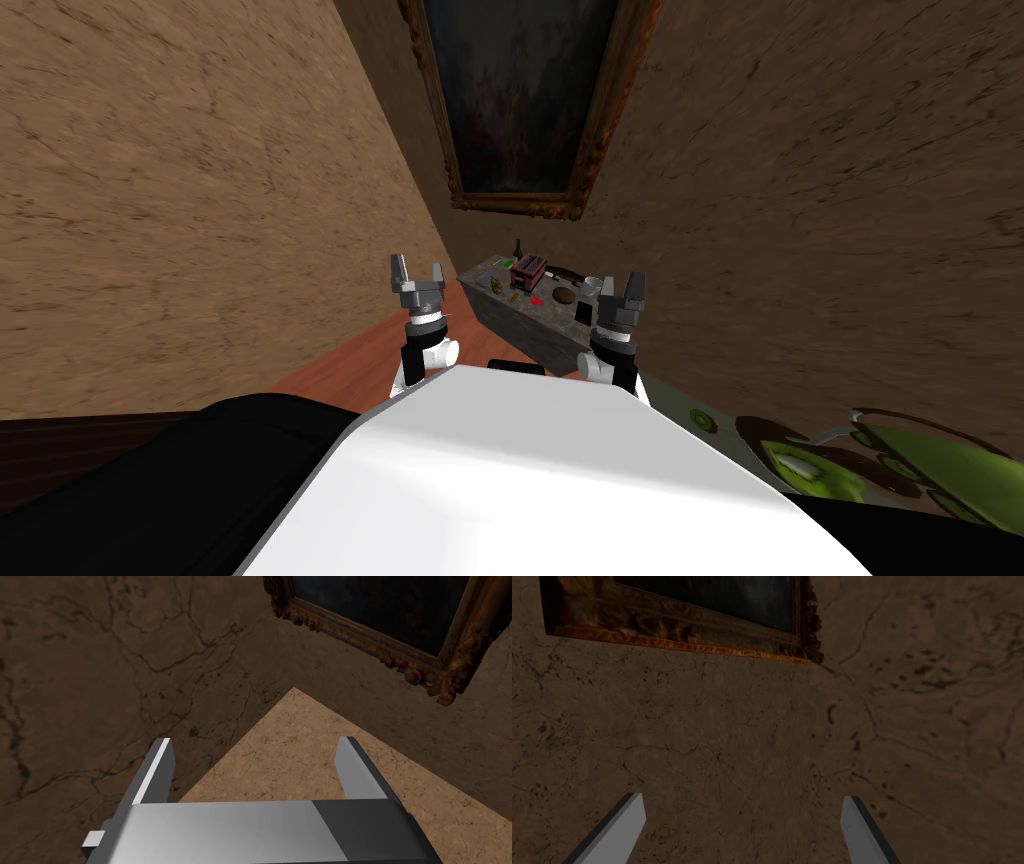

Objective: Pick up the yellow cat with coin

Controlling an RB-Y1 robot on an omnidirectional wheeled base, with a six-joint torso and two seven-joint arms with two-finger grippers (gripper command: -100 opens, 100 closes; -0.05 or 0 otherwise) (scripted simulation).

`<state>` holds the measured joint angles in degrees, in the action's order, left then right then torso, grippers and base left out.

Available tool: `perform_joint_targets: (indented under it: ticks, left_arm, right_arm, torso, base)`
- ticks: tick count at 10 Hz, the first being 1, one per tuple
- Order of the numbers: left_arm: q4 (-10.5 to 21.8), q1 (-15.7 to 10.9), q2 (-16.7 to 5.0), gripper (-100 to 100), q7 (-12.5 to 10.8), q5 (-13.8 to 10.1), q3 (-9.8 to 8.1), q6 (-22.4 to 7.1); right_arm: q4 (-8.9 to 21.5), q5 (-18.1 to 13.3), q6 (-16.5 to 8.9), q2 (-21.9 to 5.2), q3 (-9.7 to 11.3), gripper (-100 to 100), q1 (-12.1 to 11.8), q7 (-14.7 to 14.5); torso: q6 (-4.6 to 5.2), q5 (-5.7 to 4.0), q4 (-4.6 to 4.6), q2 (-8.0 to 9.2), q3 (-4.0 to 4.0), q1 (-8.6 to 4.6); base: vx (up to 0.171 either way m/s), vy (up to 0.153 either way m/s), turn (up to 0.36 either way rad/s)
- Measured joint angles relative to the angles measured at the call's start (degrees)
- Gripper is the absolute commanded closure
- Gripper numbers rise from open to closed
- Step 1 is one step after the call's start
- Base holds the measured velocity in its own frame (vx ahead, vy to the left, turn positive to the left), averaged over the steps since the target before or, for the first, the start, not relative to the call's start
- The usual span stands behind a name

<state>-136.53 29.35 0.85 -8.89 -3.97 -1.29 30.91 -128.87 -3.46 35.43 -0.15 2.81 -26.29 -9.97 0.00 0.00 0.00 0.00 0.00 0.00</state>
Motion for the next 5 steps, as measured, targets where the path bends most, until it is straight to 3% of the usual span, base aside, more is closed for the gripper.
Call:
perform_joint_targets:
  ticks: [5]
  left_arm:
    - [-0.1, -2.0, -7.4, -100, -1.1, 0.0, 0.68, -5.6]
  right_arm:
    - [0.0, 0.0, 0.0, 0.0, 0.0, 0, 0.0, 0.0]
  torso:
    - [0.01, 0.05, -0.01, -0.02, -0.02, 0.23]
  base:
    - [0.006, 0.042, -0.07]
